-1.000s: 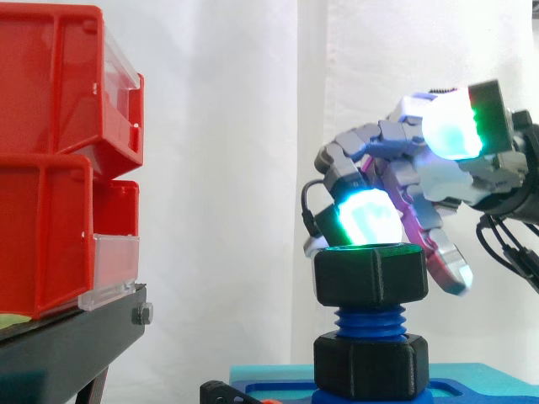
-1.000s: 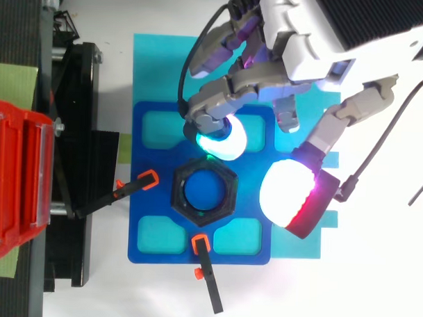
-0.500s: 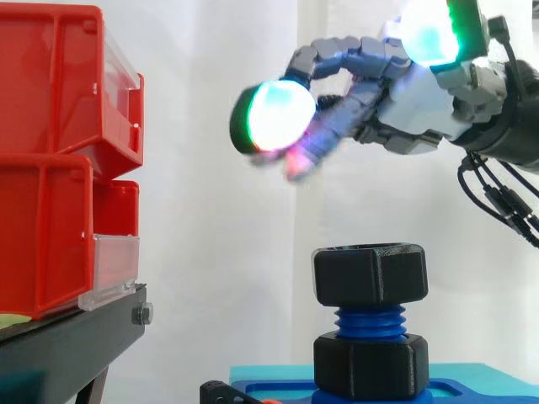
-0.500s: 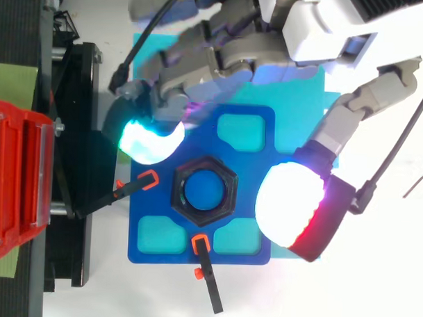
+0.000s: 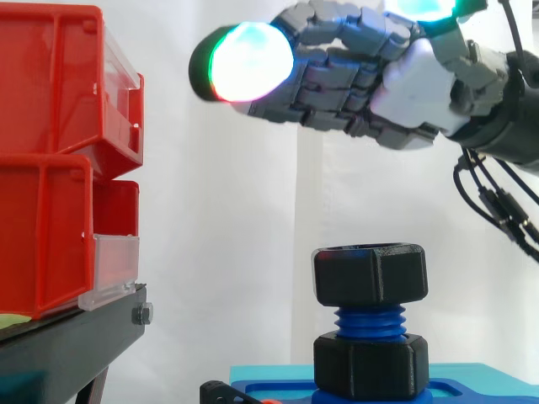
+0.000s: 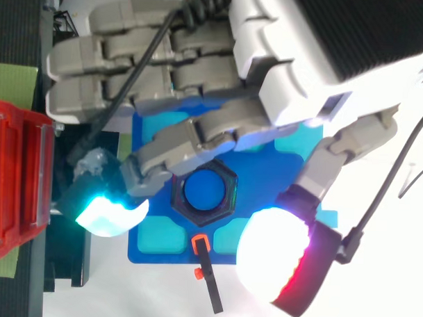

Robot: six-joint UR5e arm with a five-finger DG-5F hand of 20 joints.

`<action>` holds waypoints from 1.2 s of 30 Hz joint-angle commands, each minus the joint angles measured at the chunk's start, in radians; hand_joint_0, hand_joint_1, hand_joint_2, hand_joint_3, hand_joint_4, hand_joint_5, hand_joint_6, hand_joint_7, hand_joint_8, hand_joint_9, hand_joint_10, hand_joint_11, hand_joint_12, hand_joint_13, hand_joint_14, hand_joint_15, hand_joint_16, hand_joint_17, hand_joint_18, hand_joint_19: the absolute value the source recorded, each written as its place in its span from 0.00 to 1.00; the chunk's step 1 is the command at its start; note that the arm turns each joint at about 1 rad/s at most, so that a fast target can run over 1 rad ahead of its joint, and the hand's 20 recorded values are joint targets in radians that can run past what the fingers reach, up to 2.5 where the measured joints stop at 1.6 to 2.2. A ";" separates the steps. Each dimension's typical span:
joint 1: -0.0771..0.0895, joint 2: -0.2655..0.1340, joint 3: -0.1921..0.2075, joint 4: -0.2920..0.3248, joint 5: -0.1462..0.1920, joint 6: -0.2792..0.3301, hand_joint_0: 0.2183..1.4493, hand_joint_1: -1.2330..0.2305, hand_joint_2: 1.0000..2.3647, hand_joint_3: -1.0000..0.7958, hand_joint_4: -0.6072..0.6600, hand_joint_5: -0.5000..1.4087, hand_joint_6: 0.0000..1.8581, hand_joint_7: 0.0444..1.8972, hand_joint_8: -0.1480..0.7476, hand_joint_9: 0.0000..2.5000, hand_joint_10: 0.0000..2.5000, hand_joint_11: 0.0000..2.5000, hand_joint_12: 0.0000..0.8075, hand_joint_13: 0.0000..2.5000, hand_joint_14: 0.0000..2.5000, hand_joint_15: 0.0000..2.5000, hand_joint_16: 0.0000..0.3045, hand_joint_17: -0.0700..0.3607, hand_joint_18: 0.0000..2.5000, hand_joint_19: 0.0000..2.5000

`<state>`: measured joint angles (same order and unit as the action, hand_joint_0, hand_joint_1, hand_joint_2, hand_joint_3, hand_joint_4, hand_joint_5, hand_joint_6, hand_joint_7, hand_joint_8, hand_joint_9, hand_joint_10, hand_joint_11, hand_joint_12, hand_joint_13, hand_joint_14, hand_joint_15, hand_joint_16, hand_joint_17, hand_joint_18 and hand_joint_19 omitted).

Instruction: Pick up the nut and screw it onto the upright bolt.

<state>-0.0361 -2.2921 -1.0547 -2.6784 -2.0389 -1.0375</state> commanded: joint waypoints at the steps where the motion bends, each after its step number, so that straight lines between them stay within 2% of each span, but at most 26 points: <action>1: 0.013 -0.001 -0.048 0.025 0.022 0.000 0.17 0.82 0.00 0.28 0.47 0.12 0.27 0.25 0.32 0.00 0.00 0.00 0.39 0.00 0.00 0.00 0.15 0.41 0.00 0.00; 12: 0.018 -0.001 -0.091 0.035 0.023 0.000 0.17 0.83 0.00 0.28 0.50 0.13 0.27 0.26 0.32 0.00 0.00 0.00 0.39 0.00 0.00 0.00 0.15 0.41 0.00 0.00; 27: 0.007 -0.003 -0.094 0.037 0.023 -0.004 0.18 0.82 0.00 0.28 0.52 0.14 0.27 0.28 0.33 0.01 0.00 0.00 0.38 0.00 0.00 0.00 0.15 0.40 0.00 0.00; 29: 0.005 -0.003 -0.108 0.041 0.023 -0.004 0.18 0.82 0.00 0.28 0.53 0.14 0.27 0.28 0.33 0.01 0.00 0.00 0.38 0.00 0.00 0.00 0.15 0.40 0.00 0.00; 32: 0.007 -0.003 -0.159 0.081 0.031 0.004 0.18 0.82 0.00 0.28 0.53 0.14 0.27 0.29 0.33 0.01 0.00 0.00 0.38 0.00 0.00 0.00 0.15 0.40 0.00 0.00; 36: 0.005 -0.003 -0.163 0.110 0.034 0.022 0.18 0.81 0.00 0.28 0.54 0.15 0.27 0.30 0.34 0.02 0.00 0.00 0.38 0.00 0.00 0.00 0.15 0.40 0.00 0.00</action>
<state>-0.0291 -2.2949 -1.2075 -2.5912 -2.0065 -1.0295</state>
